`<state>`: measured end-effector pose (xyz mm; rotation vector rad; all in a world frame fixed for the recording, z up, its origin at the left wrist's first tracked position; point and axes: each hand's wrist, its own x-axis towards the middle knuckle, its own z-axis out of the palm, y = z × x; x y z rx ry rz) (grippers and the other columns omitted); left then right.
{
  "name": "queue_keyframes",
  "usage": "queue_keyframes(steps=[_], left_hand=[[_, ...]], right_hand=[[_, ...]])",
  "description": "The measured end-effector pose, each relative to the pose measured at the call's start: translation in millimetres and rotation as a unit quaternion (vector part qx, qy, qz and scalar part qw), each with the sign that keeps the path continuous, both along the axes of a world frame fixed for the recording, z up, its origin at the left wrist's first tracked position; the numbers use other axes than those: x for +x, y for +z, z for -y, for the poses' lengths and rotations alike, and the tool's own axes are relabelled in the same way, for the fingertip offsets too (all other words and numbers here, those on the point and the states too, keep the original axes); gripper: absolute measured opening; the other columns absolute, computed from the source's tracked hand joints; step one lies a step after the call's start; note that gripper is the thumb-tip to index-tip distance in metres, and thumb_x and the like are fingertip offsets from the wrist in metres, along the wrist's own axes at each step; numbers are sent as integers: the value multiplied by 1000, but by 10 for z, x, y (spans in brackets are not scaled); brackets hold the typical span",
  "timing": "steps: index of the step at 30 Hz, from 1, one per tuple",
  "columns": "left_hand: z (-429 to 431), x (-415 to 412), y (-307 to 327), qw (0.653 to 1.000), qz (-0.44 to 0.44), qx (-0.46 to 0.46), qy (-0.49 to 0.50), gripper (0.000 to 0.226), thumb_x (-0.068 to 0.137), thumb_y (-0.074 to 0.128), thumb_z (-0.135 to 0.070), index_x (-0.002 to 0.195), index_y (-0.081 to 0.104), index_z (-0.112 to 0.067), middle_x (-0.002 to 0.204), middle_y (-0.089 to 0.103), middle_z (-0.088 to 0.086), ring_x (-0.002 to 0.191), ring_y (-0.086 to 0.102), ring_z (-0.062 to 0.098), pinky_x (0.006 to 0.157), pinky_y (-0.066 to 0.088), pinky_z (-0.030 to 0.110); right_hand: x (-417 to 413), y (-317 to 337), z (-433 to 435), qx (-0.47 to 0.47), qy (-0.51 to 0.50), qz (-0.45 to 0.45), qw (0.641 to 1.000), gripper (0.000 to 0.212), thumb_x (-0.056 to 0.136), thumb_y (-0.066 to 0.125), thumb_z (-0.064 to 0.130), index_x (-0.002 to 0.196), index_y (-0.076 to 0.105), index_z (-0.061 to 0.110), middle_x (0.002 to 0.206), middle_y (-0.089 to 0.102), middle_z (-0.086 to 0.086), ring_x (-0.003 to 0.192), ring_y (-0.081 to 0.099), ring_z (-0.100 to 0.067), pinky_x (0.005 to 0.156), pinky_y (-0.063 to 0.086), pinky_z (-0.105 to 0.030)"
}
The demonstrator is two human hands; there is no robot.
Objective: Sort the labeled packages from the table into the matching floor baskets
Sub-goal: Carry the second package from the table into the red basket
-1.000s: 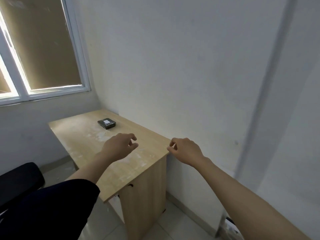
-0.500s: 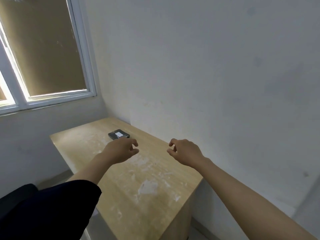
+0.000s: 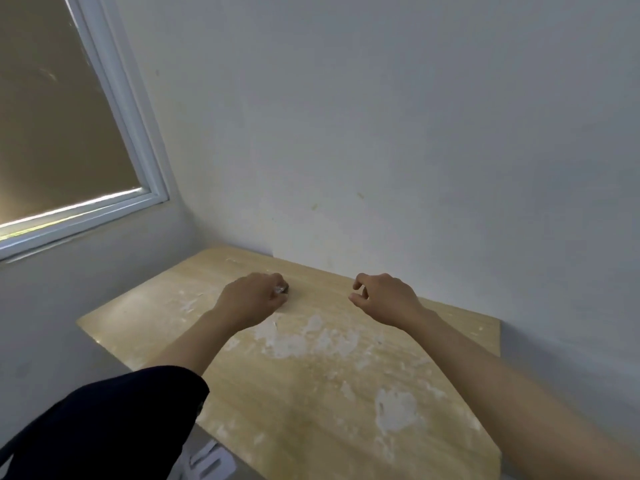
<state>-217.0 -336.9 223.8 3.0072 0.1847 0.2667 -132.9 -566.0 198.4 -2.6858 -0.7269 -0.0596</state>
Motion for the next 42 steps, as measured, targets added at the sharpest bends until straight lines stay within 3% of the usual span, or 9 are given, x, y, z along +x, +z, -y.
queue_keyframes(steps=[9, 16, 22, 28, 31, 34, 39, 42], left_hand=[[-1133, 876, -608, 1000, -10, -5, -5, 31, 92, 46, -34, 118, 58, -21, 114, 66, 0, 103, 60, 24, 73, 45, 32], [-1826, 1513, -1112, 999, -29, -24, -23, 30, 93, 46, -35, 115, 59, -18, 102, 70, 2, 89, 65, 25, 70, 51, 34], [-2367, 1951, -1672, 994, -82, -45, -55, 31, 93, 47, -35, 117, 58, -17, 105, 70, 0, 89, 66, 21, 65, 48, 29], [-2860, 2279, -2262, 980, -147, -110, -82, 31, 92, 49, -35, 118, 58, -20, 107, 68, -1, 86, 64, 15, 69, 48, 25], [-3108, 2491, -2427, 977, -123, -137, -107, 28, 93, 50, -31, 117, 55, -17, 113, 61, 2, 91, 62, 19, 72, 48, 27], [-3351, 2727, -2496, 974, -81, -199, -71, 24, 92, 53, -27, 111, 53, -12, 114, 54, 6, 87, 57, 21, 66, 44, 29], [-3694, 3028, -2704, 963, -91, -253, -35, 45, 90, 55, -36, 128, 44, -13, 127, 48, 8, 92, 61, 25, 67, 47, 34], [-3765, 3138, -2832, 935, -130, -329, -8, 47, 88, 57, -42, 124, 50, -13, 118, 57, 6, 83, 58, 15, 68, 45, 28]], right_hand=[[749, -356, -929, -7, -58, -45, 997, 36, 91, 47, 42, 116, 58, 19, 108, 67, -2, 95, 62, -23, 80, 50, -36], [1279, -742, -1652, -3, -80, -87, 993, 32, 89, 46, 39, 107, 61, 19, 104, 67, -2, 93, 61, -23, 77, 51, -35], [1442, -1340, -2272, -33, -87, -176, 980, 34, 90, 47, 37, 111, 61, 15, 108, 66, -5, 92, 63, -25, 77, 52, -37], [1531, -1928, -2927, -9, -152, -272, 950, 36, 92, 45, 37, 113, 60, 12, 116, 62, -8, 97, 61, -24, 81, 50, -36], [1599, -2144, -3247, 3, -188, -298, 936, 44, 93, 42, 46, 118, 55, 12, 121, 59, -9, 102, 59, -25, 77, 45, -33], [1698, -2258, -3509, 43, -243, -305, 920, 60, 90, 38, 58, 131, 47, 15, 128, 56, -7, 112, 56, -24, 84, 48, -36], [1858, -2435, -3702, 71, -316, -273, 906, 53, 91, 37, 57, 115, 53, 13, 117, 56, -6, 109, 52, -23, 81, 49, -38], [1927, -2526, -3726, 77, -348, -261, 897, 51, 92, 37, 56, 111, 53, 12, 115, 56, -7, 110, 51, -25, 81, 49, -39]])
